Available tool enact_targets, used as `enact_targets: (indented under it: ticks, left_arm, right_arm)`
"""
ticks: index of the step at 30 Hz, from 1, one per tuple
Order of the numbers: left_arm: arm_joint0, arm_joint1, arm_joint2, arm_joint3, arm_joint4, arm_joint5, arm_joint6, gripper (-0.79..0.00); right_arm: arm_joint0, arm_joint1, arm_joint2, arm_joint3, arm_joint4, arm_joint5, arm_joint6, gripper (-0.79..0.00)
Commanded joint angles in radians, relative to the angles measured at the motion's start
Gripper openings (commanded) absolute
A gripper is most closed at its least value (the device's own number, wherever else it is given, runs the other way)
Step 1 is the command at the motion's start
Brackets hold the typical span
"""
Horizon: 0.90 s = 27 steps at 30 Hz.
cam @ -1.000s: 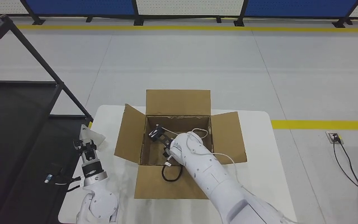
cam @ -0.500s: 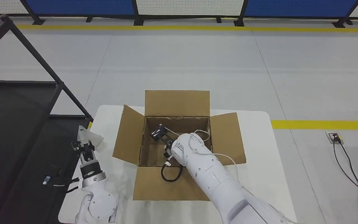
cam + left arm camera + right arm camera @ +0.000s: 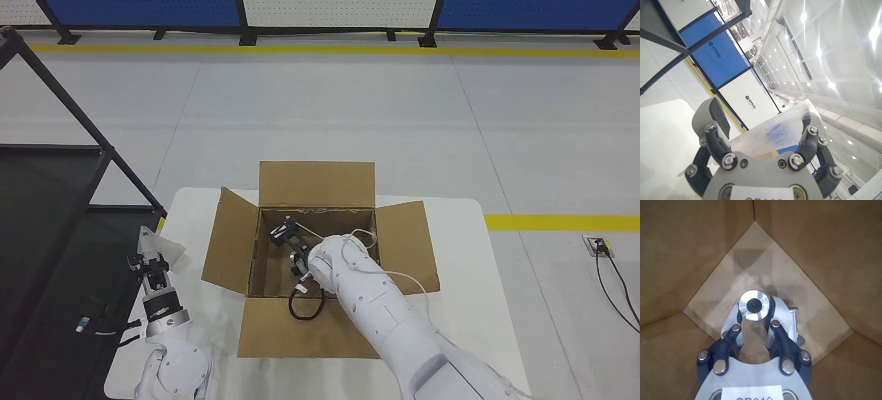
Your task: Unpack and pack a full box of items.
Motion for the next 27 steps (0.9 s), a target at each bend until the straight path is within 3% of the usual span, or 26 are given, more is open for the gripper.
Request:
enact_targets:
  ticks: [1,12,16,21,27]
  left_arm:
    - [0.001,0.000,-0.001,-0.002,0.001,-0.001,0.000,0.000]
    - [-0.010,0.000,0.006,-0.001,0.008,-0.006,-0.014,0.000]
    - [-0.015,0.000,0.009,-0.001,0.013,-0.009,-0.023,0.000]
    - [-0.022,0.000,0.012,0.002,0.014,-0.009,-0.032,0.000]
    - [-0.030,0.001,0.010,0.005,0.015,-0.011,-0.038,0.000]
  right_arm:
    - [0.012,0.005,0.001,0.001,-0.002,0.000,0.013,-0.785]
    - [-0.017,0.055,0.025,-0.068,0.003,-0.082,-0.123,-0.785]
    - [-0.057,0.080,0.038,-0.143,-0.005,-0.049,-0.129,-0.785]
    - [-0.153,0.120,0.061,-0.348,-0.044,-0.020,-0.072,-0.785]
    - [-0.372,0.191,0.136,-0.792,-0.135,-0.024,0.086,-0.785]
